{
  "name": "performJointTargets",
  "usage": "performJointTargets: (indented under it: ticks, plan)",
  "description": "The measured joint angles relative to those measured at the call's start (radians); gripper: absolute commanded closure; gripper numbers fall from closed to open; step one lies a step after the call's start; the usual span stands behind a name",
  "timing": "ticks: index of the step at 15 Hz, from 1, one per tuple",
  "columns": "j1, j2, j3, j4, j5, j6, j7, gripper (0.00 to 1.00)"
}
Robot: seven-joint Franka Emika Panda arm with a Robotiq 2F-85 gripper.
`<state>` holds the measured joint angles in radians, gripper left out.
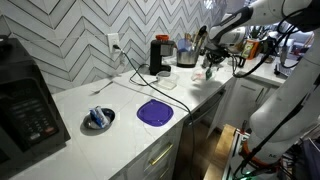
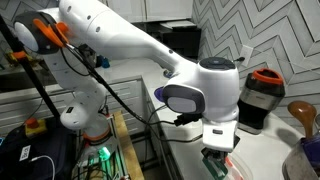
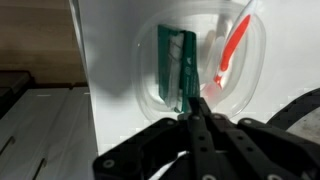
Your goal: Pick up the green object from the clear lunch box on the left and place it in the clear lunch box on the right
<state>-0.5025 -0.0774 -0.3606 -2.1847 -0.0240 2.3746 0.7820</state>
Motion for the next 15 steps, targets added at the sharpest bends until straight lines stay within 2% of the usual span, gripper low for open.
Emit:
performJointTargets:
  ticks: [2, 5, 11, 13, 15]
  plan:
    - [0.001, 0.011, -0.007, 0.001, 0.007, 0.0, 0.0, 0.66]
    - [0.002, 0.014, -0.015, 0.009, 0.016, 0.009, -0.01, 0.44]
    - [0.029, -0.078, -0.014, 0.013, 0.047, 0.126, -0.182, 0.01]
    - [0.038, -0.112, -0.013, 0.012, 0.072, 0.136, -0.234, 0.0]
    - [0.062, -0.144, -0.011, 0.01, 0.125, 0.139, -0.342, 0.0]
